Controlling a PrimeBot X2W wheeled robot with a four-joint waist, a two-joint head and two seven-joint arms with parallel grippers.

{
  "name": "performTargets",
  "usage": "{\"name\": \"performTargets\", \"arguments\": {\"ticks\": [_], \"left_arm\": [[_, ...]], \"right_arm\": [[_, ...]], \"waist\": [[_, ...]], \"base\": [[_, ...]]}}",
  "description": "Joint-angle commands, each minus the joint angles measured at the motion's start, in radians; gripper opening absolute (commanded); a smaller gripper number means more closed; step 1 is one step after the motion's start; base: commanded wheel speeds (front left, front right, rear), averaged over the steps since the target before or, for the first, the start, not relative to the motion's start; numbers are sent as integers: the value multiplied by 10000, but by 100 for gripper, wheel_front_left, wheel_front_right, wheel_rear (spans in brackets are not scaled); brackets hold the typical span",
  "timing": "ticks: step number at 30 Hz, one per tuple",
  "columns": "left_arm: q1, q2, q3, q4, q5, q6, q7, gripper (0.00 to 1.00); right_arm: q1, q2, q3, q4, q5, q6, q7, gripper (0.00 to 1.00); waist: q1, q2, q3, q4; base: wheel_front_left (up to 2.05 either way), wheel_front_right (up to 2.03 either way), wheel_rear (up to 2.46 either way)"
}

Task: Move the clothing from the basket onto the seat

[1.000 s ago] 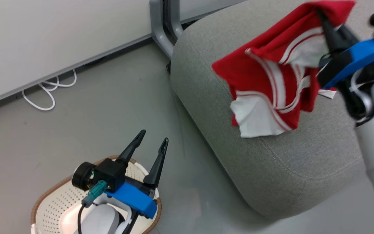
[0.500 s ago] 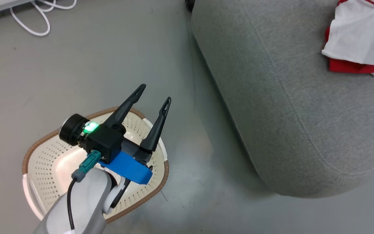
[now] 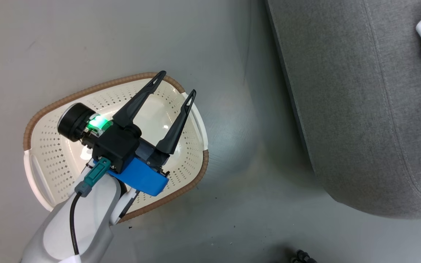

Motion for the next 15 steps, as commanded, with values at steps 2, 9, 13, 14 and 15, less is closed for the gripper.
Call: {"name": "performTargets", "arguments": {"ticks": [2, 9, 13, 14, 15], "left_arm": [[-273, 39, -3, -23, 34, -11, -47, 100], [-281, -5, 81, 56, -15, -11, -47, 100], [-259, -34, 158, 62, -1, -11, -47, 100], [-256, -51, 167, 82, 2, -11, -47, 100], [-251, -70, 168, 110, -2, -11, -47, 100]], "right_arm": [[-176, 35, -130, 424, -161, 1, -214, 0], [-629, -46, -57, 1227, -412, 1, -518, 0], [-779, -86, 46, 1475, -433, 1, -608, 5], [-795, -100, 100, 1547, -435, 1, -626, 31], [-797, -122, 143, 1621, -431, 1, -647, 55]], "waist": [[-2, 0, 186, 116], [-2, 0, 158, 111], [-2, 0, 132, 96], [-2, 0, 111, 92], [-2, 0, 76, 91]], "base": [[0, 0, 0], [0, 0, 0], [0, 0, 0], [0, 0, 0], [0, 0, 0]]}}
